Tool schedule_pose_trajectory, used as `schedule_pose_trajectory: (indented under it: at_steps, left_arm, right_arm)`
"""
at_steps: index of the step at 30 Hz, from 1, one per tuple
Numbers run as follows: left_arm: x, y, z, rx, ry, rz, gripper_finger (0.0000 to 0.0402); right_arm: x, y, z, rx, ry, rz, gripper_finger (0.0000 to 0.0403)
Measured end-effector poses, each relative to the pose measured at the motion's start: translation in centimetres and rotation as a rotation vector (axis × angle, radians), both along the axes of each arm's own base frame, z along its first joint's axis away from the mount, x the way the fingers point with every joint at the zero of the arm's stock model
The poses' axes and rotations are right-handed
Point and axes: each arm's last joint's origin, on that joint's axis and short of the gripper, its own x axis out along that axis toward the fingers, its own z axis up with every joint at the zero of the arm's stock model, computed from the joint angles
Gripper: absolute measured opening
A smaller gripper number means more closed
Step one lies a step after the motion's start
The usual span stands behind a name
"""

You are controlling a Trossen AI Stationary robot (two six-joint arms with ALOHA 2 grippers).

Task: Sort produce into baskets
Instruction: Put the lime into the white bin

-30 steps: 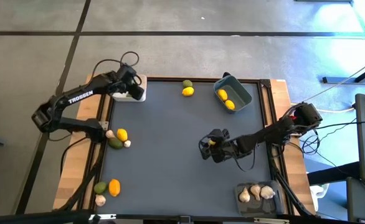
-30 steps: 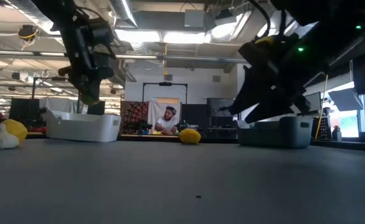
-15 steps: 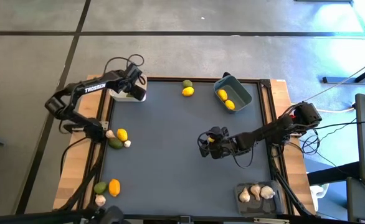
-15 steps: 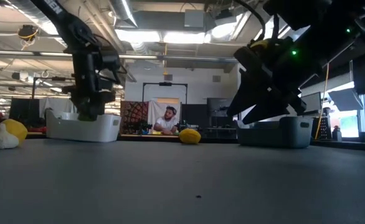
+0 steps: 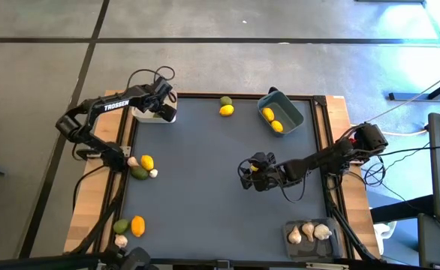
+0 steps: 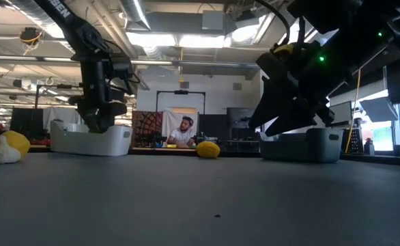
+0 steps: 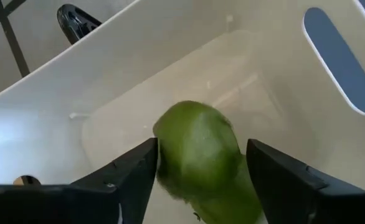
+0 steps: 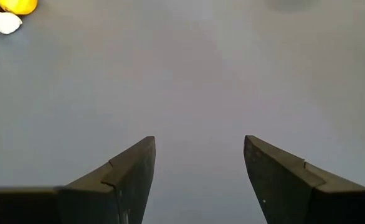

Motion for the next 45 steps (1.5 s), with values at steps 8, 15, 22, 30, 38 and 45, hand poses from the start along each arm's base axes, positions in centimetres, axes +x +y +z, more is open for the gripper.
schedule_pose_trajectory:
  at_steps: [8,15,22,30,38,45]
  left_arm:
    - [0.1,-0.2,0.3,0.012,0.003,-0.022,0.0255]
    - [0.4,-2.1,3.9,0.022,-0.063,-0.107,0.0255]
    - [1.5,-5.9,6.9,-0.029,-0.096,-0.293,0.0255]
    - [2.0,-11.2,7.5,-0.134,-0.017,-0.467,0.0255]
    - [2.5,-15.6,7.2,-0.217,0.061,-0.563,0.0255]
    - [2.5,-18.9,7.2,-0.251,0.1,-0.621,0.0255]
  right_arm:
    - [0.0,0.0,0.0,-0.002,0.001,0.002,0.0243]
    - [0.0,0.0,0.0,-0.002,0.002,0.002,0.0243]
    - [0.0,0.0,0.0,-0.008,0.0,-0.002,0.0244]
    - [0.0,0.0,0.0,-0.008,0.0,-0.002,0.0243]
    - [0.0,0.0,0.0,-0.028,0.01,0.018,0.0243]
    - [0.0,0.0,0.0,-0.029,0.011,0.019,0.0243]
